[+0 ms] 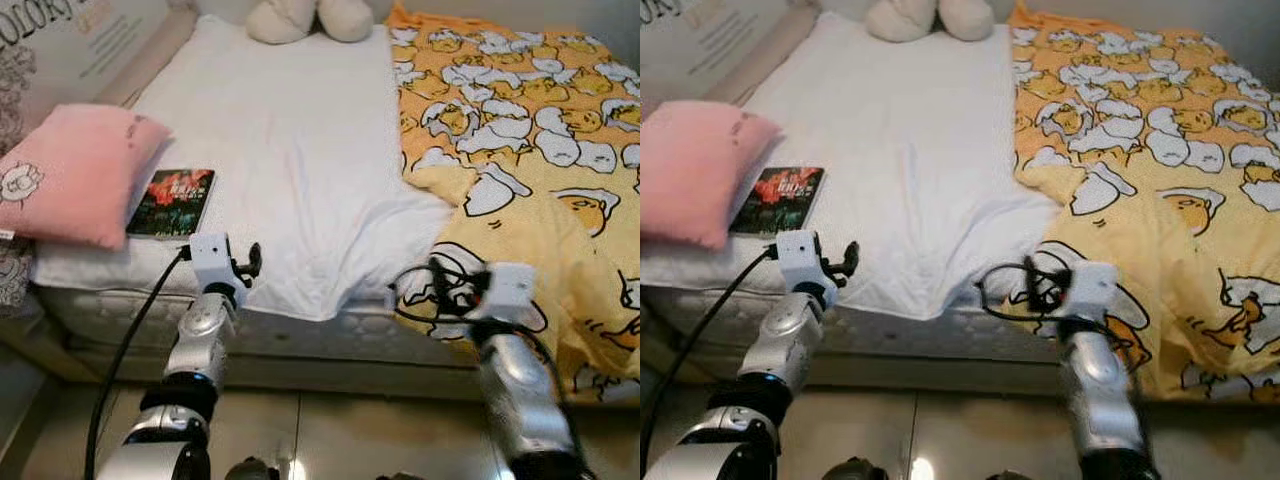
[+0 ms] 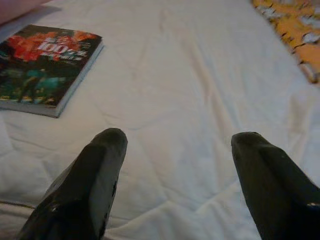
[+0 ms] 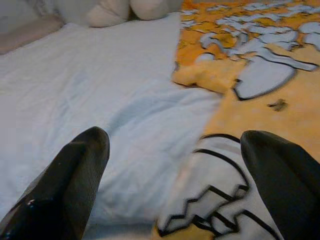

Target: Clean up the room

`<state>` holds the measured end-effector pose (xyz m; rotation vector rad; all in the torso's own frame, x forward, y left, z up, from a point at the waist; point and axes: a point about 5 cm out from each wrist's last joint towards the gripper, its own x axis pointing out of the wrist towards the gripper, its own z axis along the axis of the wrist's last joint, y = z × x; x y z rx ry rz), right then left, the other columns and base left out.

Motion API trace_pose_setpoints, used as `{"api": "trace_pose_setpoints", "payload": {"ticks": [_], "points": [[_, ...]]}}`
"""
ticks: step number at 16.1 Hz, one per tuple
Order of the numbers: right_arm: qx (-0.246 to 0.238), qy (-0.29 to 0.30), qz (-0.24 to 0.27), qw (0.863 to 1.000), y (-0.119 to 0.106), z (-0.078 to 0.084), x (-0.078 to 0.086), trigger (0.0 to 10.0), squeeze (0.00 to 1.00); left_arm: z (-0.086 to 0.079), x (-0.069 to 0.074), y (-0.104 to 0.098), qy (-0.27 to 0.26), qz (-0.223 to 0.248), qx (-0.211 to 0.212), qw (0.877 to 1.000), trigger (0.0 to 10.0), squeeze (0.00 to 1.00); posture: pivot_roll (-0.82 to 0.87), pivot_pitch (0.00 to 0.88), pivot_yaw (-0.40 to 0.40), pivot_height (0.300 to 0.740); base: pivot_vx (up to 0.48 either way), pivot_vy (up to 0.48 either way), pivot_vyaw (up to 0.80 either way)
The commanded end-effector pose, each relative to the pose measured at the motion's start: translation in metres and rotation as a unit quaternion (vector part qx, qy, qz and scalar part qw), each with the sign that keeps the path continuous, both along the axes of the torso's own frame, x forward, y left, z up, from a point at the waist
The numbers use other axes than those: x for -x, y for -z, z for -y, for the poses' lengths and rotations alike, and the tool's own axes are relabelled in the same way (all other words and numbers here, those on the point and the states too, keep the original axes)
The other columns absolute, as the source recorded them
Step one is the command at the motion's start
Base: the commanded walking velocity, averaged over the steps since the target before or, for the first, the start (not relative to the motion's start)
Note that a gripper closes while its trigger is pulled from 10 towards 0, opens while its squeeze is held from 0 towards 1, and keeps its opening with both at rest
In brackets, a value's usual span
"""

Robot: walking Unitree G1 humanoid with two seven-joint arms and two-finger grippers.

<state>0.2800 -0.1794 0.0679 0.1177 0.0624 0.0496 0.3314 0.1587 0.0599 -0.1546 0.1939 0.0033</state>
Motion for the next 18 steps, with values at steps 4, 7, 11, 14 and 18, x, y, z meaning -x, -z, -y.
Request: {"api": "trace_pose_setpoints", "payload": {"ticks": [4, 7, 11, 14, 18], "points": [[0.020, -0.011, 0.007, 1.000, 0.006, 0.002, -0.002, 10.0, 1.00, 0.008, -0.004, -0.025, 0.047, 0.094, -0.094, 0.990, 10.0, 1.00, 0.04, 0.000, -0.008, 0.740, 0.000, -0.436, 0.00], [0.050, -0.022, 0.003, 0.998, 0.014, 0.003, 0.006, 10.0, 1.00, 0.000, 0.003, -0.012, 0.031, 0.060, -0.067, 0.995, 10.0, 1.00, 0.04, 0.000, -0.006, 0.740, 0.255, -0.402, 0.00], [0.089, -0.027, -0.024, 0.995, 0.027, -0.004, 0.007, 10.0, 0.00, 0.009, 0.003, -0.010, 0.077, 0.058, -0.104, 0.990, 10.0, 1.00, 0.03, 0.000, 0.011, 0.740, 0.209, -0.290, 0.00], [0.078, -0.040, -0.034, 0.996, 0.031, -0.010, 0.008, 10.0, 0.00, -0.002, -0.004, -0.003, 0.048, 0.007, -0.124, 0.991, 10.0, 0.00, 0.03, 0.000, 0.013, 0.740, 0.000, 0.000, -0.50], [0.075, -0.050, -0.038, 0.995, 0.034, -0.015, 0.010, 10.0, 0.00, -0.003, -0.010, -0.004, 0.046, -0.004, -0.129, 0.991, 10.0, 0.00, 0.02, 0.000, 0.006, 0.740, 0.000, 0.000, -0.50]]}}
